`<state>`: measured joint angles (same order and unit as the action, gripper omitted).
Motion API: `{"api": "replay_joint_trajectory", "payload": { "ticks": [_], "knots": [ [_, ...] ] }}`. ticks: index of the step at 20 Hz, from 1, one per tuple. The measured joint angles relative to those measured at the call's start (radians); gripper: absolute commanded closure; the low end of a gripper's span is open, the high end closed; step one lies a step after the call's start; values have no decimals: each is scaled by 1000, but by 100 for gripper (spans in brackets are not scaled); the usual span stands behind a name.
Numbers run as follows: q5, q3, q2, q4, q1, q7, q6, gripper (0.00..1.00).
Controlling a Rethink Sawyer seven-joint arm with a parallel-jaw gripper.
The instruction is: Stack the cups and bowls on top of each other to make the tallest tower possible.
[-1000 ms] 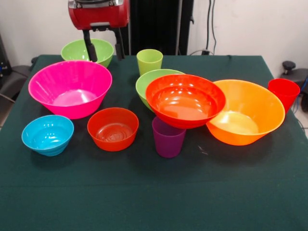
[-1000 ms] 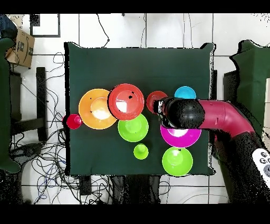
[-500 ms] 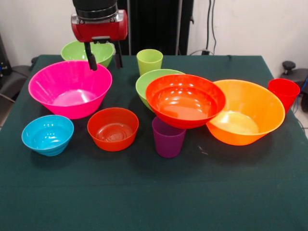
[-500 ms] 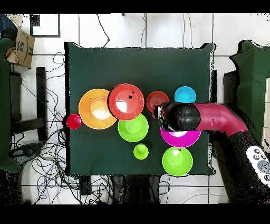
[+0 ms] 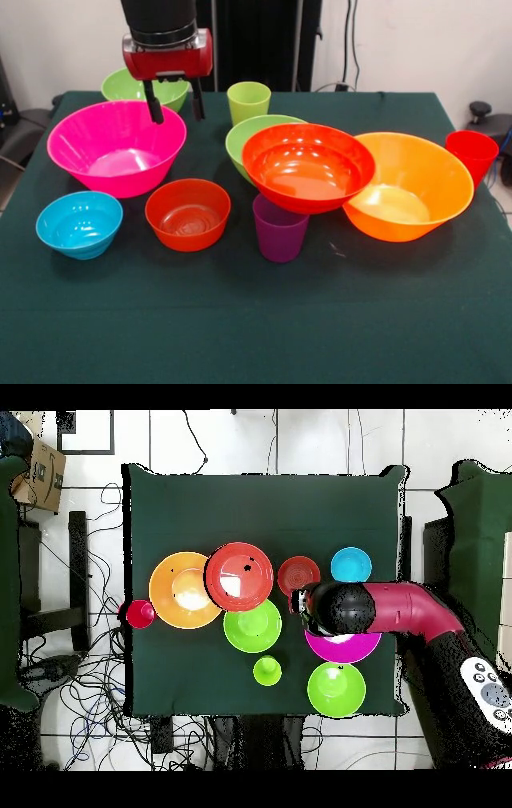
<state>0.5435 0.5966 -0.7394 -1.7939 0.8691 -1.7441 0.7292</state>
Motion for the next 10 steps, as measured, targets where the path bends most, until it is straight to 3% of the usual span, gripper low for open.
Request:
{"api": "replay_joint_trajectory", "payload": {
  "ticks": [10],
  "knots": [
    [0,-14,2,0,-2,0,0,0]
  ]
}}
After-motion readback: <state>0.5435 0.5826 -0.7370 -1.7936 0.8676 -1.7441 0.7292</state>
